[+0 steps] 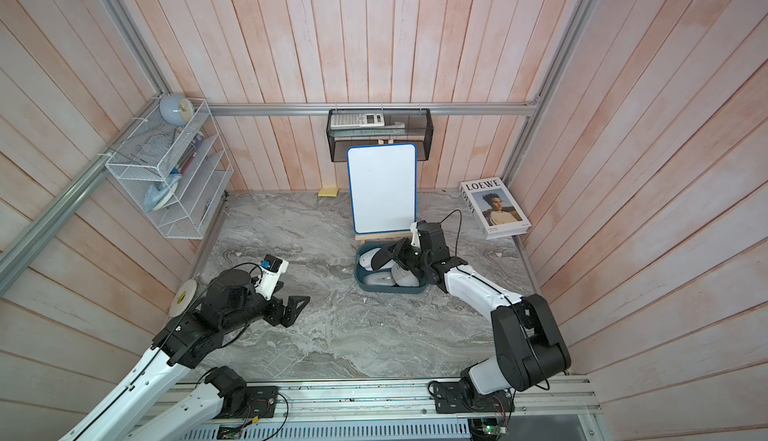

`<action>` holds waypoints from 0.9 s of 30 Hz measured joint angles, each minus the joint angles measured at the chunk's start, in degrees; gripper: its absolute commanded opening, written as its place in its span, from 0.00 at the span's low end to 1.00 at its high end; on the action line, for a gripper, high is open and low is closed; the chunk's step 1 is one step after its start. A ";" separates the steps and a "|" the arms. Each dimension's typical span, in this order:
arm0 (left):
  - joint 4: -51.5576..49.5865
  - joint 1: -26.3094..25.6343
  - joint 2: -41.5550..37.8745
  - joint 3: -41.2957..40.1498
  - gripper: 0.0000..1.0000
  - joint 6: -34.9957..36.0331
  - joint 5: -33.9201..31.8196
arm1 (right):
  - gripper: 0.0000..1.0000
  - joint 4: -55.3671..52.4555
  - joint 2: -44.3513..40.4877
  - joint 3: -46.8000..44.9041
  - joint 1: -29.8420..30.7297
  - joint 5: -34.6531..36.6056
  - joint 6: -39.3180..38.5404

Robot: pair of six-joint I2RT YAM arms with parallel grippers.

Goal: Put the mouse in the storage box
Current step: Place the mouse in the storage box.

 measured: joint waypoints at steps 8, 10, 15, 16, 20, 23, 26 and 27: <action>0.26 0.00 -0.66 -0.94 1.00 -0.31 -1.68 | 0.19 0.02 4.74 0.04 -0.11 -0.20 -2.23; 0.42 0.00 -0.66 -0.94 1.00 -0.31 -1.81 | 0.20 0.00 4.92 0.02 -0.11 -0.31 -2.67; 0.44 0.00 -0.24 -0.94 1.00 -0.33 -1.79 | 0.43 0.00 3.96 -0.92 -0.07 -0.66 -3.30; 0.44 0.00 -0.07 -0.94 1.00 -0.39 -1.79 | 0.48 -0.20 3.48 -1.42 0.02 -0.59 -3.54; 0.44 0.00 0.46 -0.94 1.00 -0.74 -1.79 | 0.62 -2.47 1.88 -2.32 0.26 0.24 -5.16; 0.42 0.00 0.81 -0.94 1.00 -0.90 -2.05 | 0.67 -5.57 0.26 -2.23 0.33 2.08 -7.63; 0.39 0.00 0.81 -0.94 1.00 -1.16 -3.82 | 0.69 -10.82 -2.05 -1.27 0.02 5.68 -10.88; 0.37 0.00 0.83 -0.94 1.00 -1.75 -5.18 | 0.69 -12.96 -3.21 -0.81 -0.17 7.48 -12.26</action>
